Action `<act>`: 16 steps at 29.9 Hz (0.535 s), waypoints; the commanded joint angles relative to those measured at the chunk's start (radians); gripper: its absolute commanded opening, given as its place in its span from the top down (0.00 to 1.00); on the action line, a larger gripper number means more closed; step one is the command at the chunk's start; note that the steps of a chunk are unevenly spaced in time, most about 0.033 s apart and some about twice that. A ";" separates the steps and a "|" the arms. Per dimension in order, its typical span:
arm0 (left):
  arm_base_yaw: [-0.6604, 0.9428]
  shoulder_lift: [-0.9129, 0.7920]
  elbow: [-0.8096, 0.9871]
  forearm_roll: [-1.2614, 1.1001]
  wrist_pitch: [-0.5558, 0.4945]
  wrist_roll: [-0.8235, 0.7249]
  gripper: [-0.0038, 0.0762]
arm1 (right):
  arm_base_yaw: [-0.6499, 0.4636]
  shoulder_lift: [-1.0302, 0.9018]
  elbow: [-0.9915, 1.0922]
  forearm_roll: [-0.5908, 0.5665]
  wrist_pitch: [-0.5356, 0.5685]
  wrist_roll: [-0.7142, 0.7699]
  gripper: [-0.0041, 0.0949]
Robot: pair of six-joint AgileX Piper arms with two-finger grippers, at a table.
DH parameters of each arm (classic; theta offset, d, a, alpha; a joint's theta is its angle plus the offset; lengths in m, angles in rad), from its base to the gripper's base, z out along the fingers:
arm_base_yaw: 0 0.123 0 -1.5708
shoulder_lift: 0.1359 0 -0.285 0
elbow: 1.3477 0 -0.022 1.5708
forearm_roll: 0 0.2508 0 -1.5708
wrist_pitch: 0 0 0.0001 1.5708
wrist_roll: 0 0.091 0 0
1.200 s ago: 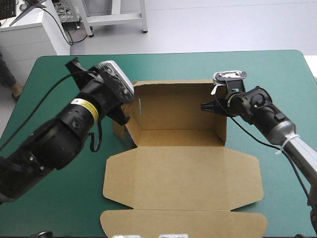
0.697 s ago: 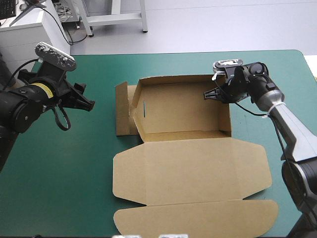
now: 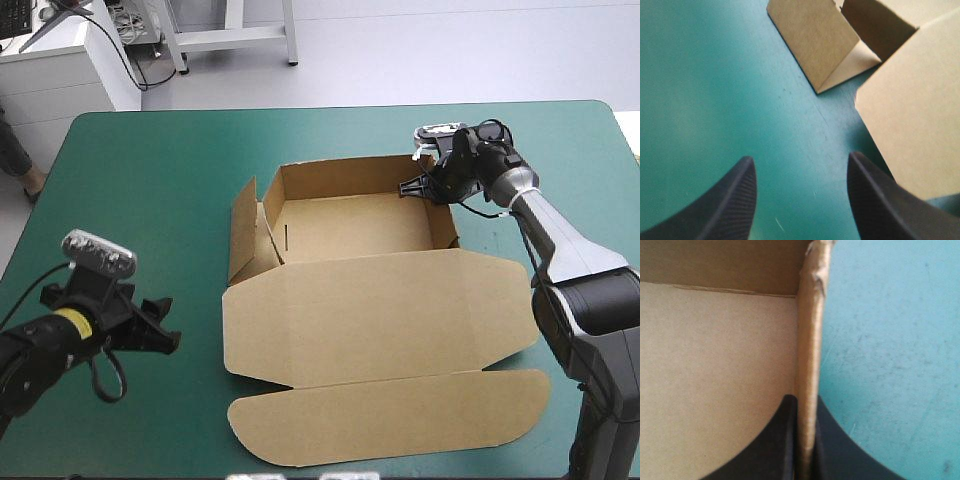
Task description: Fold the box
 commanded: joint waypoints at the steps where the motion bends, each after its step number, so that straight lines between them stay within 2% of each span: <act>1: 0.001 -0.124 0.084 0.001 -0.048 -0.045 0.59 | 0.007 -0.013 -0.007 0.025 0.038 -0.027 0.98; 5: 0.001 -0.234 0.173 0.001 -0.021 -0.083 0.97 | 0.007 -0.013 -0.007 0.025 0.038 -0.027 0.98; 11: 0.001 -0.354 0.211 0.056 0.055 -0.145 0.96 | 0.007 -0.013 -0.016 0.025 0.052 -0.038 0.95; 14: 0.001 -0.390 0.211 0.117 0.077 -0.185 0.96 | 0.007 -0.013 -0.048 0.027 0.081 -0.050 0.86; 16: 0.001 -0.404 0.211 0.147 0.104 -0.189 0.96 | 0.007 -0.013 -0.093 0.027 0.112 -0.050 0.75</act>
